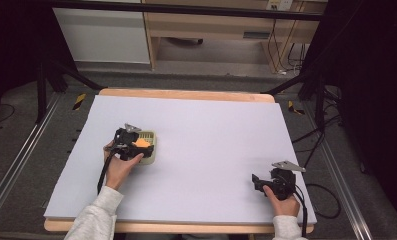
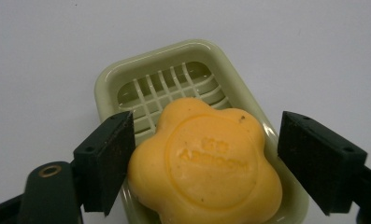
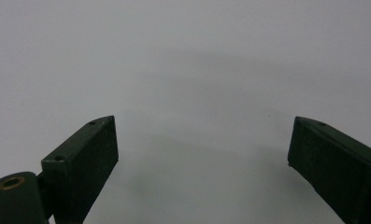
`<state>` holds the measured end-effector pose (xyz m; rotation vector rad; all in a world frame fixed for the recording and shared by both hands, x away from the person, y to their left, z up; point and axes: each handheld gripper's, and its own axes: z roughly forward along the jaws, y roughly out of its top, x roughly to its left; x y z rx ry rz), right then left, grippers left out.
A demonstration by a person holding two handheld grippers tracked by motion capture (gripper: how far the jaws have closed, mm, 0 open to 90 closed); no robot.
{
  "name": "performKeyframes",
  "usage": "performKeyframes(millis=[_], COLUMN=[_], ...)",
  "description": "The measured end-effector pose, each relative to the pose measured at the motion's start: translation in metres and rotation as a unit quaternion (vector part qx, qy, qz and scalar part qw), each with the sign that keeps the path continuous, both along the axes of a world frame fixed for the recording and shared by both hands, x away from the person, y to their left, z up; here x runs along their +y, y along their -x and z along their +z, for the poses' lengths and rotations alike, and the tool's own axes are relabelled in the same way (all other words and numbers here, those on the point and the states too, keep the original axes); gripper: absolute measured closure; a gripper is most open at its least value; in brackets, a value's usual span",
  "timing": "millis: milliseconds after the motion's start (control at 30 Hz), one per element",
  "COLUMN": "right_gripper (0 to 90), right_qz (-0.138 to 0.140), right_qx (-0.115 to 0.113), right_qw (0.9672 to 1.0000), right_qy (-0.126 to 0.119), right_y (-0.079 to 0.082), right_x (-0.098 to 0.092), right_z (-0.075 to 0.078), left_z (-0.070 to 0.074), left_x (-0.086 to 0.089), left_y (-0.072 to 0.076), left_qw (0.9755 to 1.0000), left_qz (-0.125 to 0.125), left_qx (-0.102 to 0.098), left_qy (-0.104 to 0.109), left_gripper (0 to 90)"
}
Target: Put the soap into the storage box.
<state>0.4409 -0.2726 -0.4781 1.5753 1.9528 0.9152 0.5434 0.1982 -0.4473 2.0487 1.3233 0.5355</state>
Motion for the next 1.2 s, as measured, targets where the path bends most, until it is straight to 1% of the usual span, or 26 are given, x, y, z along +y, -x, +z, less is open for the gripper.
performKeyframes(millis=[200, 400, 500, 567, 667, 700, 800, 967, 1100, 1200], right_gripper=[9.0, 8.9, 9.0, 9.0, 8.9, 9.0, 9.0, 9.0, 8.9, 9.0], right_qz=[0.001, -0.002, -0.005, -0.003, -0.008, -0.007, -0.009, -0.012, -0.012, -0.014], right_qx=[-0.002, -0.001, -0.001, -0.002, -0.002, -0.003, -0.002, -0.003, -0.004, -0.001], right_qw=[1.0, 1.0, 1.0, 1.0, 0.9999, 0.9999, 0.9999, 0.9999, 0.9999, 0.9998], right_qy=[-0.001, -0.005, -0.008, -0.007, -0.008, -0.009, -0.011, -0.012, -0.01, -0.013], right_y=[0.0, 0.0, 0.0, 0.0, 0.0, 0.0, 0.001, 0.001, 0.001, 0.001], right_x=[-0.001, -0.002, -0.002, -0.003, -0.003, -0.004, -0.005, -0.006, -0.007, -0.008], right_z=[0.0, 0.0, 0.0, 0.0, 0.0, 0.0, 0.0, 0.0, 0.0, -0.001], left_z=[0.008, 0.017, 0.019, 0.019, 0.02, 0.019, 0.018, 0.01, 0.005, 0.0], left_x=[0.0, 0.006, 0.015, 0.018, 0.026, 0.029, 0.038, 0.051, 0.06, 0.067], left_y=[0.007, 0.019, 0.027, 0.03, 0.036, 0.038, 0.045, 0.055, 0.061, 0.065], left_qw=[0.9999, 0.9993, 0.9988, 0.9989, 0.9985, 0.9983, 0.9981, 0.998, 0.9976, 0.9983], left_qz=[-0.002, -0.01, -0.013, -0.009, -0.007, -0.005, -0.007, -0.006, -0.002, -0.003], left_qx=[-0.016, -0.032, -0.037, -0.037, -0.045, -0.047, -0.05, -0.053, -0.054, -0.045], left_qy=[0.006, 0.018, 0.029, 0.028, 0.031, 0.035, 0.034, 0.034, 0.044, 0.037], left_gripper=[18.1, 17.9, 18.1, 18.2, 18.7, 19.0, 19.4, 19.5, 19.5, 19.4])
